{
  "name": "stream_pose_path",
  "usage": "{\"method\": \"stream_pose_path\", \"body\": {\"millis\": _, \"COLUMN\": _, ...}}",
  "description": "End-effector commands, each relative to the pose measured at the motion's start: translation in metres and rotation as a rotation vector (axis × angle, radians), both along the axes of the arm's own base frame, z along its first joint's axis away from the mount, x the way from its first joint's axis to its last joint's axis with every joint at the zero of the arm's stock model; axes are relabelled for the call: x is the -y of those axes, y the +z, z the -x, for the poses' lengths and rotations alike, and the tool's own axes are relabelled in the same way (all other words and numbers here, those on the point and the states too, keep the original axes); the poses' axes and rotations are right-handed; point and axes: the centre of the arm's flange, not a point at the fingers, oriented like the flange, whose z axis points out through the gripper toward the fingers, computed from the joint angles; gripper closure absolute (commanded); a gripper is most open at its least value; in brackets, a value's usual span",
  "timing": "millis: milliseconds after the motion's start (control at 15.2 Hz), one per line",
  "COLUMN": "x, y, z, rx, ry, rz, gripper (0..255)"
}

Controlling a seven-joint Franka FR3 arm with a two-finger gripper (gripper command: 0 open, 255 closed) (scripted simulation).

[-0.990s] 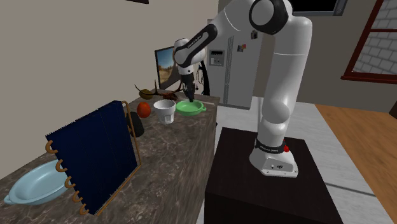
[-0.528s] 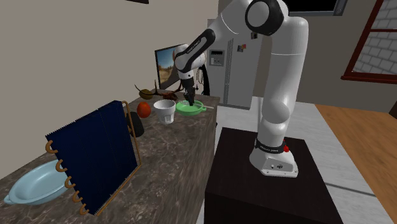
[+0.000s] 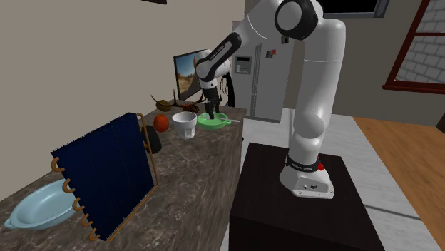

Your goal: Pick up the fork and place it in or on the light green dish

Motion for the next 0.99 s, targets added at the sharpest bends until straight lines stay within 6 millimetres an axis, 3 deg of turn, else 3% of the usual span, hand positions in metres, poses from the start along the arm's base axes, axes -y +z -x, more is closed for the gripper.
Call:
{"method": "stream_pose_path", "body": {"millis": 0, "x": 0.0, "y": 0.0, "z": 0.0, "rx": 0.0, "ry": 0.0, "rz": 0.0, "gripper": 0}}
{"method": "stream_pose_path", "body": {"millis": 132, "x": 0.0, "y": 0.0, "z": 0.0, "rx": 0.0, "ry": 0.0, "rz": 0.0, "gripper": 0}}
{"method": "stream_pose_path", "body": {"millis": 396, "x": 0.001, "y": 0.049, "z": -0.009, "rx": 0.0, "ry": 0.0, "rz": 0.0, "gripper": 0}}
{"method": "stream_pose_path", "body": {"millis": 924, "x": 0.001, "y": 0.049, "z": -0.009, "rx": 0.0, "ry": 0.0, "rz": 0.0, "gripper": 0}}
